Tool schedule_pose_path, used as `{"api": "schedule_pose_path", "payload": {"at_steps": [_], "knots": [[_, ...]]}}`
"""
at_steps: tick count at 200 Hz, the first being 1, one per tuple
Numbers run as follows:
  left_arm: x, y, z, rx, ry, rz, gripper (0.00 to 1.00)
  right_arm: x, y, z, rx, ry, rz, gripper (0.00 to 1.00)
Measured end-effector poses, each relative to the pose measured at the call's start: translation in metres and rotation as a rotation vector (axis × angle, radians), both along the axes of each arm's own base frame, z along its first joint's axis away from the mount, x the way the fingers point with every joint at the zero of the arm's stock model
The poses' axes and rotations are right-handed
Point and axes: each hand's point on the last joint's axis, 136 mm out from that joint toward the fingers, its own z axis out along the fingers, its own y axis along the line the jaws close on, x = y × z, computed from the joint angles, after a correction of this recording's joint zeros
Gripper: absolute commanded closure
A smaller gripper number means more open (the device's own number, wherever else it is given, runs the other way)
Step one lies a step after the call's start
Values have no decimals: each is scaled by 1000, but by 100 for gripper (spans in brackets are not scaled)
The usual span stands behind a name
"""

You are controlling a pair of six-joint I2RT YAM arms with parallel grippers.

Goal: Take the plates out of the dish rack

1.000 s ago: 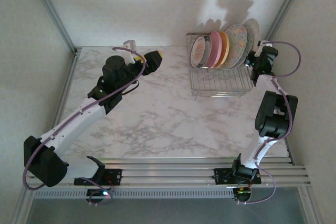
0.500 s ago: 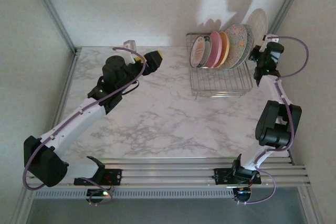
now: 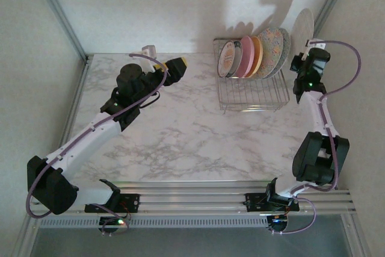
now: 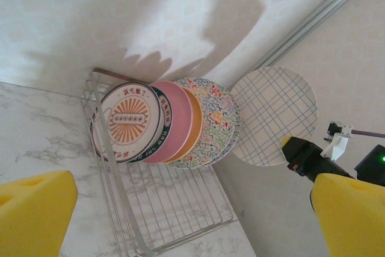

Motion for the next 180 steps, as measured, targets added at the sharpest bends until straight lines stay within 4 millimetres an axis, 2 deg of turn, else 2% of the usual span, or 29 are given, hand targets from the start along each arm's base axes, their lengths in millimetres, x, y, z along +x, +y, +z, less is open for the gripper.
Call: {"api": "schedule_pose_path", "payload": {"at_steps": [47, 95, 132, 180], "knots": [[-3, -5, 4, -13, -13, -32, 1, -27, 4, 25, -34, -18, -26, 100], [-7, -11, 6, -39, -6, -71, 0, -61, 23, 66, -53, -75, -7, 100], [0, -20, -2, -62, 45, -94, 3, -95, 52, 90, -3, -109, 50, 100], [16, -43, -15, -126, 159, -158, 5, -128, 103, 96, 235, -77, 209, 100]]}}
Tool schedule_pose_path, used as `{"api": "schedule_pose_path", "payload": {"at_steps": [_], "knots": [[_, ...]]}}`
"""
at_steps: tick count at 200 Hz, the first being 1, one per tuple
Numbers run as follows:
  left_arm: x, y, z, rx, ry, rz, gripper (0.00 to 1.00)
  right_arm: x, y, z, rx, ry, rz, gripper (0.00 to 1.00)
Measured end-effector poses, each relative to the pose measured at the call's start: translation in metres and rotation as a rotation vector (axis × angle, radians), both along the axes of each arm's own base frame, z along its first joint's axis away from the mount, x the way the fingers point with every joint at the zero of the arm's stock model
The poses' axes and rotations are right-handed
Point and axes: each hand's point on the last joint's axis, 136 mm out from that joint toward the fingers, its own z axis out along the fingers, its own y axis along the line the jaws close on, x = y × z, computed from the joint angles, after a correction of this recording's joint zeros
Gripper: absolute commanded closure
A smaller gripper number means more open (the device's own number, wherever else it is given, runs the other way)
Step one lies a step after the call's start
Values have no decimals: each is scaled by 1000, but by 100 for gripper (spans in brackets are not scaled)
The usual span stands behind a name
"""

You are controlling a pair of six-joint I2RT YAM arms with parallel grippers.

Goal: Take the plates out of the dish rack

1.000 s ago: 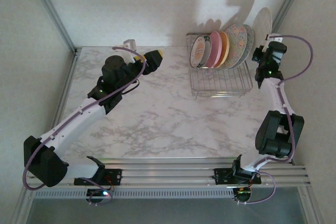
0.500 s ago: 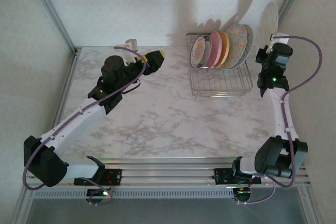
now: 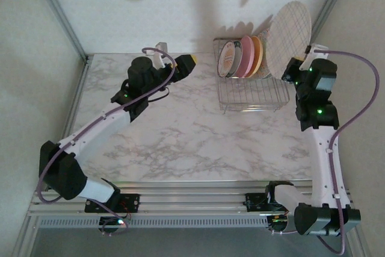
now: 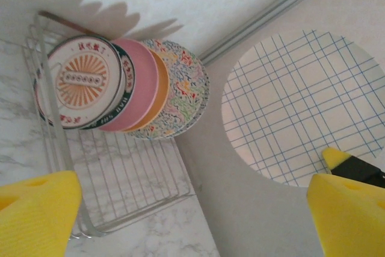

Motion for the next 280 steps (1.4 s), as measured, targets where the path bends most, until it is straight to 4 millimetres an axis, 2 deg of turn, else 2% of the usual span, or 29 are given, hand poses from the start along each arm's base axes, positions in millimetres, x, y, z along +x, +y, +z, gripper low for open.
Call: {"api": "schedule_pose_path", "payload": {"at_steps": [24, 50, 95, 119, 147, 187, 222, 251, 280], "knots": [[7, -13, -6, -37, 60, -40, 6, -7, 22, 6, 178, 37, 89, 100], [14, -25, -16, -65, 131, -76, 7, -7, 54, 8, 383, 84, 203, 100], [16, -37, -25, -126, 227, -122, 13, 9, 117, -10, 625, 260, 380, 100], [16, -38, -27, -145, 254, -128, 18, 15, 140, -20, 696, 335, 436, 100], [17, -40, -30, -157, 272, -130, 27, 21, 153, -27, 769, 387, 466, 100], [20, -40, -36, -160, 292, -123, 32, 32, 167, -34, 853, 439, 507, 100], [25, -39, -40, -167, 303, -115, 40, 34, 179, -39, 896, 482, 536, 100], [28, -40, -42, -183, 311, -112, 63, 34, 183, -39, 916, 492, 549, 100], [30, -39, -32, -222, 297, -116, 87, 35, 185, -41, 940, 509, 544, 100]]}}
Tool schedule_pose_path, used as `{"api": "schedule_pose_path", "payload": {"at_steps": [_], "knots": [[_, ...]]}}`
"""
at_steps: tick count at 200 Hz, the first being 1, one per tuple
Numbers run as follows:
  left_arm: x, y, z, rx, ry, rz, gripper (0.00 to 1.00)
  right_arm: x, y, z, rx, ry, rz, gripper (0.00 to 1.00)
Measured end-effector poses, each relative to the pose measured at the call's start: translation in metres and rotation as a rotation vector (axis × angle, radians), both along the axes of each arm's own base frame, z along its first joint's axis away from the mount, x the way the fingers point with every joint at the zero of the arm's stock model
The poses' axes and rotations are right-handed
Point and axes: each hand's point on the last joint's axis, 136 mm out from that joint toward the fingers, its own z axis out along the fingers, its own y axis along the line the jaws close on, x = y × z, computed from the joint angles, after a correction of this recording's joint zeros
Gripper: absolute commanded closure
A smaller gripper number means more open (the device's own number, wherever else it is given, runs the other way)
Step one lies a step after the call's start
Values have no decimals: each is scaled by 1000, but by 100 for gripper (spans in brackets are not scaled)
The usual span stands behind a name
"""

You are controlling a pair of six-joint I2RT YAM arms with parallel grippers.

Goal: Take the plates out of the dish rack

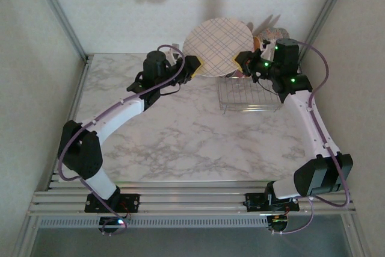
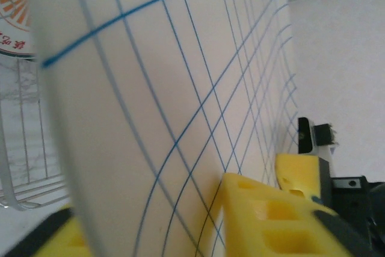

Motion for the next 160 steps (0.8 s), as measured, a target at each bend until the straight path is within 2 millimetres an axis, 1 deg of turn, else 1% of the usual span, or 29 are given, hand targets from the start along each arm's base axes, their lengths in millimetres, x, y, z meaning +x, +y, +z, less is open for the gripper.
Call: {"api": "schedule_pose_path", "payload": {"at_steps": [11, 25, 44, 49, 56, 80, 96, 109, 125, 145, 160], "knots": [[1, 1, 5, -36, 12, 3, 100, 1, 0, -1, 7, 9, -2, 100], [4, 5, 16, -100, 30, 13, 100, 3, 2, 0, 14, -1, 9, 100], [4, 8, 16, -144, 44, 12, 100, 4, 5, 5, 22, -25, 22, 100], [4, 8, 15, -153, 49, 13, 100, 4, 5, 5, 22, -25, 22, 96], [3, 8, 13, -164, 54, 12, 100, 3, 5, 4, 21, -23, 23, 88], [3, 11, 10, -180, 48, 11, 100, 1, 7, -1, 0, -13, 26, 56], [6, 18, 1, -173, 59, 26, 100, 0, 8, -3, -28, -29, 29, 42], [12, 27, -6, -166, 73, 48, 100, -1, 6, -3, -50, -36, 21, 35], [17, 42, -12, -160, 82, 79, 100, -3, 1, -3, -86, -56, 2, 29], [22, 63, -14, -157, 79, 122, 100, -8, -5, 5, -145, -116, -25, 27], [25, 80, -14, -153, 72, 155, 100, -18, -8, 18, -217, -209, -39, 25]]}}
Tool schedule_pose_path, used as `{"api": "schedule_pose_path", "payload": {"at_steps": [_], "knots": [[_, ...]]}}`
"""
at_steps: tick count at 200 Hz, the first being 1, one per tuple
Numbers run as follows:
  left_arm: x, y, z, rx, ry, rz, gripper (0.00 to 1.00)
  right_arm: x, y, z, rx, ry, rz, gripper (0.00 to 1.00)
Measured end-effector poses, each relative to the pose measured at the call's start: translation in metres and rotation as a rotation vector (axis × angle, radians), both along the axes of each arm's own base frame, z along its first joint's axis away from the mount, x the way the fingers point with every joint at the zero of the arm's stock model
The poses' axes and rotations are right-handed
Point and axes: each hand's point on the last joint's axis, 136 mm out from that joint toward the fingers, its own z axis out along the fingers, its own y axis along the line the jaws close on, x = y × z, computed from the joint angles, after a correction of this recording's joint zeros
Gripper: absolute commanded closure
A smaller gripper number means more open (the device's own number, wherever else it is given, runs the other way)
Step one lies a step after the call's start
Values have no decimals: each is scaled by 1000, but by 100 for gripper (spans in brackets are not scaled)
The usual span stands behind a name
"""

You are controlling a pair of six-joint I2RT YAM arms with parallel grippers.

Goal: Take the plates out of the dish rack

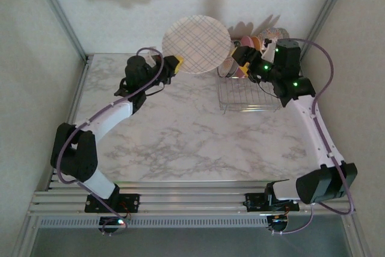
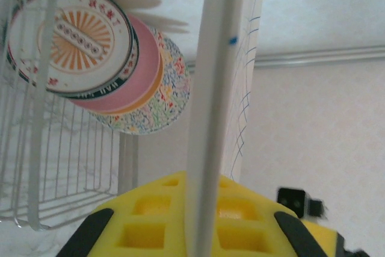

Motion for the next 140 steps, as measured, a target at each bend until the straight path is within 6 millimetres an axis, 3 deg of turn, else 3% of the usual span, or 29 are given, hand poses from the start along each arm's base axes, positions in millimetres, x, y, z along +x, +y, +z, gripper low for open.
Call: {"api": "schedule_pose_path", "payload": {"at_steps": [21, 36, 59, 102, 140], "knots": [[4, 22, -3, 14, -8, 48, 100, -25, 6, 19, -108, -181, 8, 17], [7, 36, -12, 28, -4, 85, 100, -51, 14, 26, -194, -333, 40, 2], [10, 57, -48, 46, 45, 156, 100, -75, 25, 19, -311, -482, 83, 1], [18, 87, -140, 70, 185, 297, 100, -65, 39, -26, -511, -513, 107, 1], [33, 96, -199, 94, 259, 355, 100, -51, 48, -41, -573, -526, 115, 1]]}}
